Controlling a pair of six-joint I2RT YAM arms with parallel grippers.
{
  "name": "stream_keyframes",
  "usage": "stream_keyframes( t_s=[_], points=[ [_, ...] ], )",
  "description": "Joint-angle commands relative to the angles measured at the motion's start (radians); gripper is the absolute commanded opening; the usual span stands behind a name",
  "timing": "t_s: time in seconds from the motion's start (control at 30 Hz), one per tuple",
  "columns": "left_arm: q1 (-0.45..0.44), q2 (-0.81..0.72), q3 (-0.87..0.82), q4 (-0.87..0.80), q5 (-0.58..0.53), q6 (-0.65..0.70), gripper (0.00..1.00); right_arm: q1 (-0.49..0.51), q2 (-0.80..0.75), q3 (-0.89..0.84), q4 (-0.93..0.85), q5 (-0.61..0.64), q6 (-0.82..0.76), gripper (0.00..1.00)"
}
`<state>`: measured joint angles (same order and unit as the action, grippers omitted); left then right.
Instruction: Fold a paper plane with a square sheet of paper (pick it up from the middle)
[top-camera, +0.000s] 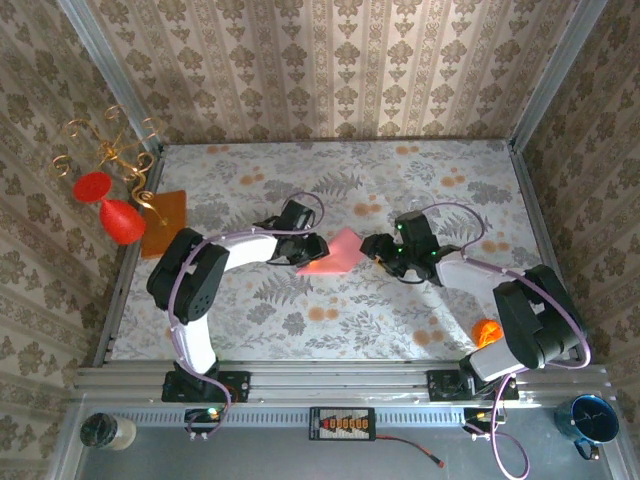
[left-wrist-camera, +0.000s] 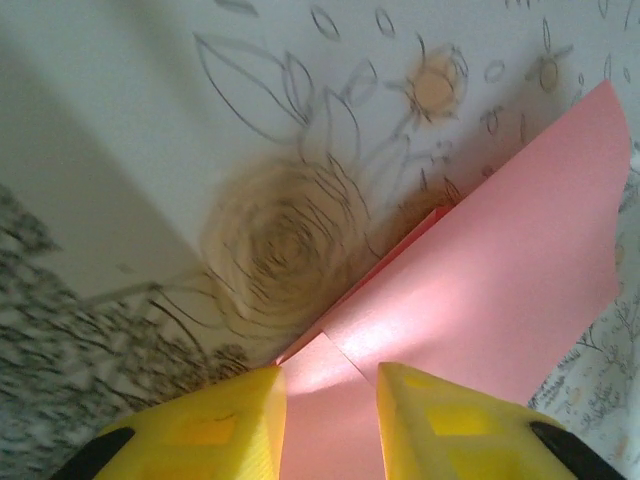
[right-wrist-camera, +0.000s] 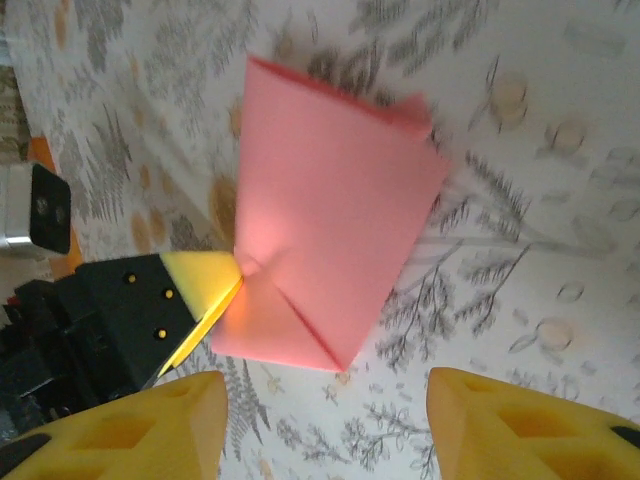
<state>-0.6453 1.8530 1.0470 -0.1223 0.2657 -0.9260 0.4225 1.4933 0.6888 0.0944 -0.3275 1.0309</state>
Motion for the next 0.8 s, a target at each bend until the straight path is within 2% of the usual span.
stream_keyframes(
  t_s=[0.0,0.13,0.4,0.57,0.77],
  points=[
    [-0.023,0.026,-0.033,0.005,-0.01,-0.127,0.3,0.05,0.02,-0.04,0.068,0.032,0.151,0.54],
    [-0.023,0.016,-0.05,0.015,-0.04,-0.159,0.3,0.113,0.045,-0.061,0.111,0.065,0.224,0.49],
    [-0.024,0.018,-0.056,0.008,-0.048,-0.158,0.29,0.168,0.1,-0.086,0.17,0.096,0.332,0.35],
    [-0.023,0.017,-0.061,0.014,-0.046,-0.153,0.29,0.174,0.119,-0.071,0.157,0.125,0.341,0.35],
    [-0.02,0.014,-0.058,0.006,-0.046,-0.143,0.29,0.174,0.191,-0.056,0.243,0.097,0.383,0.36]
  ],
)
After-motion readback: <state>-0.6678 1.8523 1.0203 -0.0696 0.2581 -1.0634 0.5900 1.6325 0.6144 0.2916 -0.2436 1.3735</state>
